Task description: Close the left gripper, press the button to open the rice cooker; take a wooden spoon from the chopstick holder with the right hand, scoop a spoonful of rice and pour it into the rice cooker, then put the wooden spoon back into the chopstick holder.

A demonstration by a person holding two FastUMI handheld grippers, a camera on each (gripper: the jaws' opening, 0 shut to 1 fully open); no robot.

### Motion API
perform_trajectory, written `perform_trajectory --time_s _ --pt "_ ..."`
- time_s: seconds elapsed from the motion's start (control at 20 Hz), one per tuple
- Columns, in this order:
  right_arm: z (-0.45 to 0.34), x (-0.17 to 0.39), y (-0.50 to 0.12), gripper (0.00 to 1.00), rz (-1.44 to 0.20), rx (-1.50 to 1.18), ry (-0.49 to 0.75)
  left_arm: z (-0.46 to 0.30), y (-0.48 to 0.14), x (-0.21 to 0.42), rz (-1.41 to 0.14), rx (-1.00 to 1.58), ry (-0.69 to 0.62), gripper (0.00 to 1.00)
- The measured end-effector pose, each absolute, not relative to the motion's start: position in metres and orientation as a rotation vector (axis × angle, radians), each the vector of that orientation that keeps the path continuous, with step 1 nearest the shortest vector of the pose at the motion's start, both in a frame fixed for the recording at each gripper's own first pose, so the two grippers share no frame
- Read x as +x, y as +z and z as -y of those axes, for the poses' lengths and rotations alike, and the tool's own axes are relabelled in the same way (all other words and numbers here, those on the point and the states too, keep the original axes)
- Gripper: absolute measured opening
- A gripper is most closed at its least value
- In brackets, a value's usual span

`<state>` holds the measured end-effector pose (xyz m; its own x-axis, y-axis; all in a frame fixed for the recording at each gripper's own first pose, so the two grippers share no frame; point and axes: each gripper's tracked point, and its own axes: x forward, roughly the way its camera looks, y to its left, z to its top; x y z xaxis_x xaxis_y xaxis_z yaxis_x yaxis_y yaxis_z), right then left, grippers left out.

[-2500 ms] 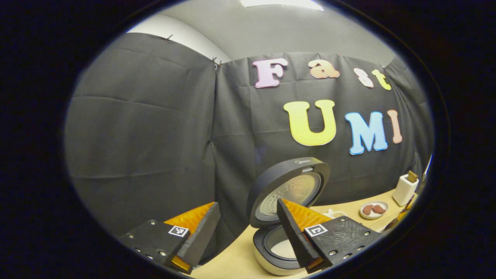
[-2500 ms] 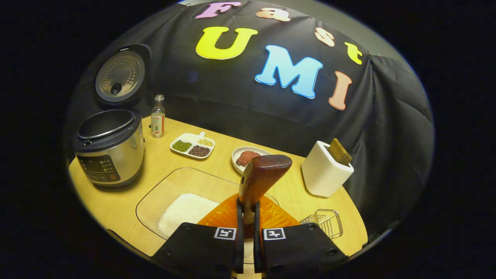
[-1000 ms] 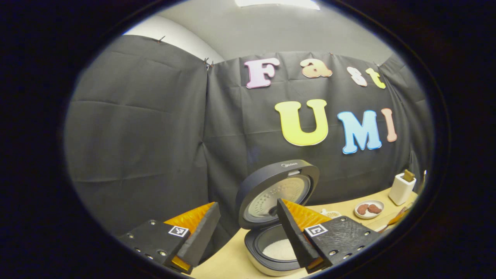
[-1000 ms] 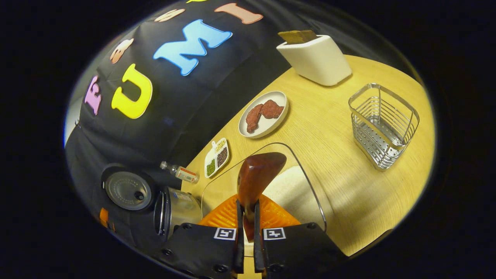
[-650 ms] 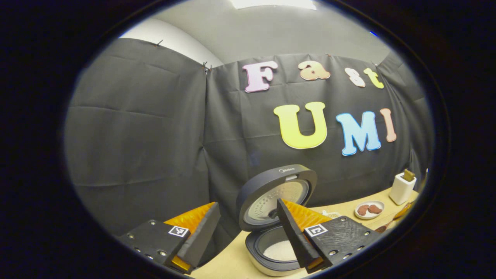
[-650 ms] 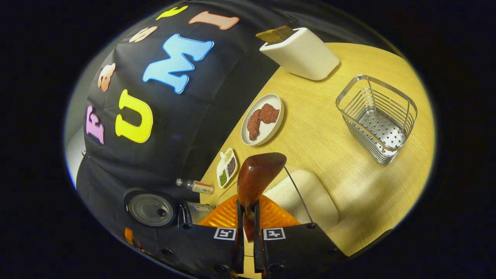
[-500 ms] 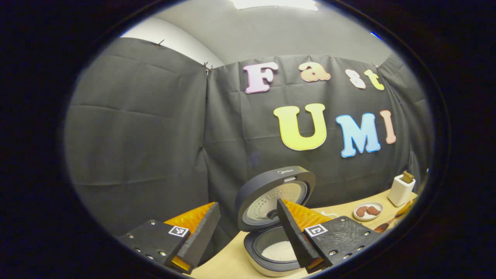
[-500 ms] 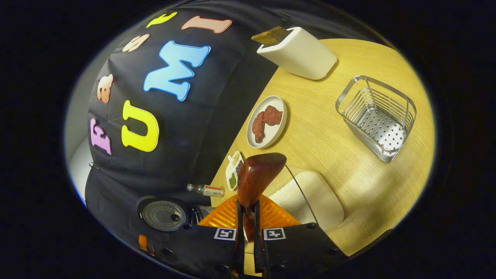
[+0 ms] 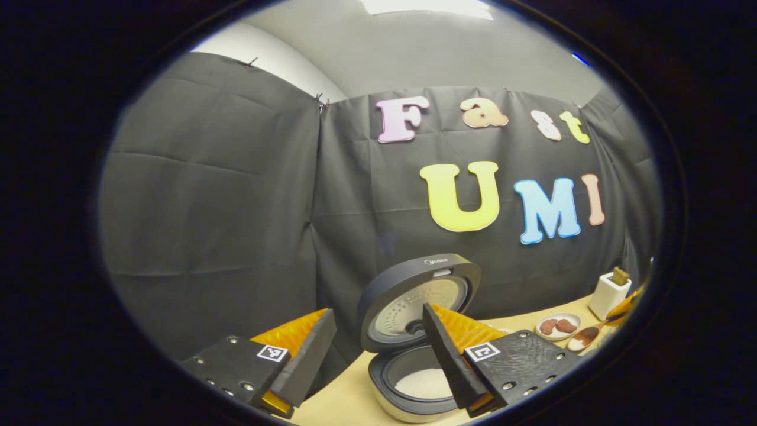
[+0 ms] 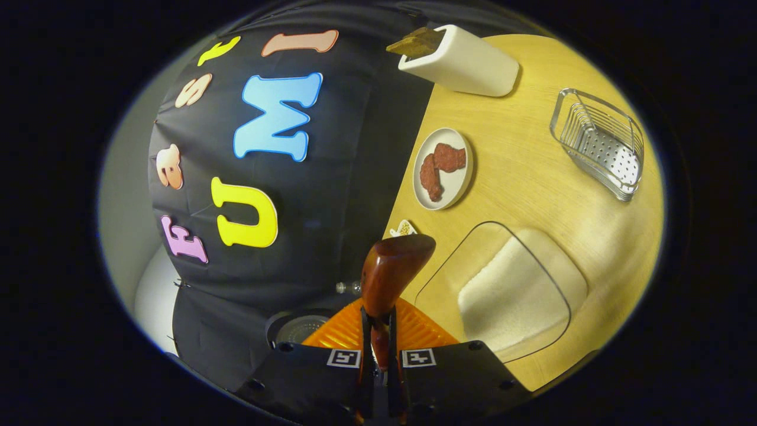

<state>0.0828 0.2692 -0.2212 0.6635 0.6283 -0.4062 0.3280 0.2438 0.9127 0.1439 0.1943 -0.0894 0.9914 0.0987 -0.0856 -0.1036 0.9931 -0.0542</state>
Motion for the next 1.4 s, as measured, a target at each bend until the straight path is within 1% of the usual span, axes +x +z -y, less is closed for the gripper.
perform_trajectory --time_s 0.25,0.3,0.35,0.7,0.85,1.05,1.15,1.2,1.25,1.3,1.35,1.4 --pt "-0.313 0.096 -0.191 0.11 -0.879 1.357 0.339 -0.212 -0.093 0.136 -0.084 -0.06 0.133 0.91" --pt "-0.323 0.099 -0.187 0.11 -0.883 1.356 0.356 -0.217 -0.094 0.134 -0.086 -0.062 0.141 0.92" --pt "-0.333 0.101 -0.183 0.11 -0.888 1.351 0.374 -0.22 -0.096 0.132 -0.087 -0.063 0.151 0.9" --pt "-0.409 0.115 -0.165 0.11 -0.923 1.319 0.503 -0.259 -0.11 0.113 -0.114 -0.063 0.237 0.9" --pt "-0.441 0.111 -0.159 0.11 -0.948 1.294 0.56 -0.276 -0.114 0.102 -0.126 -0.06 0.275 0.9" --pt "-0.483 0.109 -0.162 0.11 -0.963 1.225 0.607 -0.295 -0.116 0.086 -0.132 -0.05 0.316 0.9" --pt "-0.501 0.106 -0.167 0.11 -0.967 1.174 0.628 -0.305 -0.118 0.078 -0.139 -0.044 0.336 0.93" --pt "-0.51 0.105 -0.171 0.07 -0.965 1.148 0.638 -0.309 -0.12 0.074 -0.142 -0.042 0.346 0.92" --pt "-0.52 0.103 -0.174 0.11 -0.964 1.12 0.646 -0.314 -0.122 0.07 -0.145 -0.041 0.356 0.93" --pt "-0.526 0.101 -0.179 0.11 -0.965 1.096 0.649 -0.319 -0.123 0.065 -0.15 -0.042 0.365 0.9" --pt "-0.534 0.098 -0.184 0.15 -0.967 1.068 0.651 -0.323 -0.124 0.061 -0.154 -0.042 0.373 0.9" --pt "-0.539 0.096 -0.188 0.11 -0.97 1.045 0.654 -0.327 -0.126 0.057 -0.157 -0.042 0.382 0.9"
